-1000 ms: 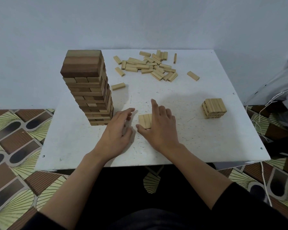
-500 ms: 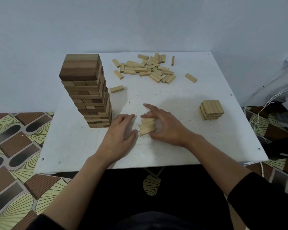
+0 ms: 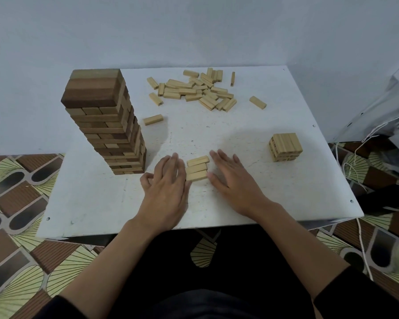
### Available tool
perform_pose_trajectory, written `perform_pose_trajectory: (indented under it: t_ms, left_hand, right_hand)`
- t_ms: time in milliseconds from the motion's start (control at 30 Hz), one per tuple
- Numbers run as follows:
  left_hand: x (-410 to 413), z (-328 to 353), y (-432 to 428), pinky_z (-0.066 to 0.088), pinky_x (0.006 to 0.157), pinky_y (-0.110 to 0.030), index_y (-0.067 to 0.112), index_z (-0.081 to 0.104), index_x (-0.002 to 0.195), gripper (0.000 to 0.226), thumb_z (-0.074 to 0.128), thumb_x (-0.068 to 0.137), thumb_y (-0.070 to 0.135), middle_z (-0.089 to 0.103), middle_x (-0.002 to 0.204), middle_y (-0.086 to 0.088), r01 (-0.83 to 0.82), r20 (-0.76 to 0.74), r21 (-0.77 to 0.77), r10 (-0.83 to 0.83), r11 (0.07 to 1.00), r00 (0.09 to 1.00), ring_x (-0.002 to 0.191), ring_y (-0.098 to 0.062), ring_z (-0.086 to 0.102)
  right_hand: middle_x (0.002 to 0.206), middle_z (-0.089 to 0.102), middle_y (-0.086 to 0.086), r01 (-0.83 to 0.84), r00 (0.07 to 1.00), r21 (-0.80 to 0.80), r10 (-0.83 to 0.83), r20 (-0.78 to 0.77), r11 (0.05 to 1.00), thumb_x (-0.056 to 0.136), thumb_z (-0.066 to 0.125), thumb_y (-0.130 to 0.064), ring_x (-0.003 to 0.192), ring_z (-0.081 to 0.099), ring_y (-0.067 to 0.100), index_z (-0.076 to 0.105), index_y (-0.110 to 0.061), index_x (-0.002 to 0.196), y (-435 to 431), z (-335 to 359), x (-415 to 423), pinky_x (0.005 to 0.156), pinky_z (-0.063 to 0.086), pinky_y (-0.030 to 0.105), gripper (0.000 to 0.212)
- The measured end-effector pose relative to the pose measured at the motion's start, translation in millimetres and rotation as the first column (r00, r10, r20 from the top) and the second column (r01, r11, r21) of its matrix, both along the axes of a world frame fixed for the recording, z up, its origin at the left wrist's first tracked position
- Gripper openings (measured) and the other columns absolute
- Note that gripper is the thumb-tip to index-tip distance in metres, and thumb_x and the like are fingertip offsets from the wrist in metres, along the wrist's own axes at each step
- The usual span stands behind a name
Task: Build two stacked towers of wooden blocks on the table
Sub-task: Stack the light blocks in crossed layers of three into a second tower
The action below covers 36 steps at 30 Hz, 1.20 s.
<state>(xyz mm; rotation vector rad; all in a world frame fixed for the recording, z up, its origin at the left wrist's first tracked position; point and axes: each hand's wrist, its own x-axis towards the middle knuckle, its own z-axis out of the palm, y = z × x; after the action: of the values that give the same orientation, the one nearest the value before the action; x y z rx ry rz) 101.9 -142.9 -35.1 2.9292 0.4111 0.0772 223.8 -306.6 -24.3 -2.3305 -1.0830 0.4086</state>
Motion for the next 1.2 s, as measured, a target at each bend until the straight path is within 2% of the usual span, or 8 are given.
perform_pose_trajectory:
  t_ms: [300,467,600,700,767,900,967,1200]
  left_hand:
    - [5,-1,-1,0.025,0.098,-0.050,0.014,0.039,0.152,0.063,0.013,0.104,0.046,0.026,0.163,-0.011,-0.023,-0.018,0.052,0.024,0.998,1.000,0.148,-0.023,0.019]
    - [6,-3,-5,0.024,0.098,-0.050,0.012,0.042,0.150,0.060,0.018,0.105,0.044,0.030,0.163,-0.008,-0.048,-0.020,0.072,0.049,0.996,0.999,0.146,-0.023,0.025]
    - [6,-2,-4,0.021,0.099,-0.048,0.012,0.040,0.152,0.062,0.015,0.106,0.044,0.028,0.164,-0.007,-0.040,-0.022,0.094,0.042,0.995,0.999,0.146,-0.022,0.026]
    - [6,0,-3,0.022,0.099,-0.048,0.011,0.039,0.152,0.062,0.014,0.106,0.044,0.029,0.164,-0.008,-0.034,-0.020,0.088,0.036,0.996,0.999,0.146,-0.023,0.026]
    - [5,-1,-3,0.020,0.100,-0.048,0.012,0.037,0.153,0.061,0.015,0.106,0.044,0.027,0.165,-0.007,-0.034,-0.021,0.090,0.036,0.995,0.999,0.147,-0.022,0.025]
    - [4,0,-3,0.023,0.100,-0.049,0.011,0.037,0.153,0.060,0.017,0.106,0.042,0.029,0.164,-0.007,-0.038,-0.027,0.106,0.041,0.994,0.999,0.146,-0.022,0.027]
    - [5,0,-4,0.025,0.099,-0.050,0.010,0.039,0.152,0.059,0.019,0.106,0.042,0.031,0.163,-0.008,-0.043,-0.025,0.104,0.046,0.994,0.999,0.145,-0.023,0.028]
    - [4,-3,-4,0.023,0.100,-0.049,0.012,0.041,0.151,0.059,0.018,0.106,0.041,0.031,0.163,-0.007,-0.047,-0.027,0.108,0.050,0.993,0.998,0.145,-0.021,0.029]
  right_hand:
    - [0.162,0.032,-0.006,-0.002,0.983,0.013,0.000,0.182,1.000,0.107,0.038,-0.042,0.155,0.006,0.010,0.029,-0.018,0.158,4,-16,-5,0.127,0.002,0.037,0.056]
    - [0.159,0.037,-0.005,0.015,0.982,0.042,-0.022,0.190,0.999,0.107,0.041,-0.041,0.154,0.012,0.013,0.036,-0.018,0.155,5,-17,-6,0.127,0.008,0.041,0.054]
    - [0.160,0.037,-0.005,0.007,0.980,0.036,-0.014,0.197,0.999,0.107,0.041,-0.043,0.154,0.011,0.011,0.034,-0.018,0.156,5,-17,-5,0.127,0.006,0.039,0.056]
    - [0.164,0.026,-0.004,0.021,0.993,0.059,-0.027,0.113,0.998,0.106,0.040,-0.046,0.154,0.004,0.006,0.025,-0.018,0.159,3,-12,-4,0.127,0.000,0.031,0.062]
    - [0.167,0.013,-0.004,0.054,0.996,0.036,-0.057,0.074,0.998,0.105,0.033,-0.051,0.154,-0.004,0.005,0.015,-0.018,0.160,-1,-8,-2,0.126,-0.003,0.031,0.067]
    - [0.168,-0.008,-0.005,0.018,0.986,-0.208,0.017,0.165,0.978,0.101,0.010,-0.060,0.151,-0.021,0.007,-0.003,-0.018,0.160,-7,-6,-1,0.125,-0.012,0.039,0.073]
    - [0.167,-0.014,-0.006,0.001,0.977,-0.281,0.059,0.205,0.960,0.100,0.004,-0.061,0.150,-0.025,0.009,-0.007,-0.019,0.159,-6,-6,-4,0.124,-0.014,0.042,0.074]
    - [0.166,-0.019,-0.009,0.022,0.963,-0.324,0.068,0.262,0.946,0.091,-0.016,-0.060,0.150,-0.027,0.013,-0.010,-0.020,0.159,5,-13,-11,0.120,-0.021,0.051,0.079]
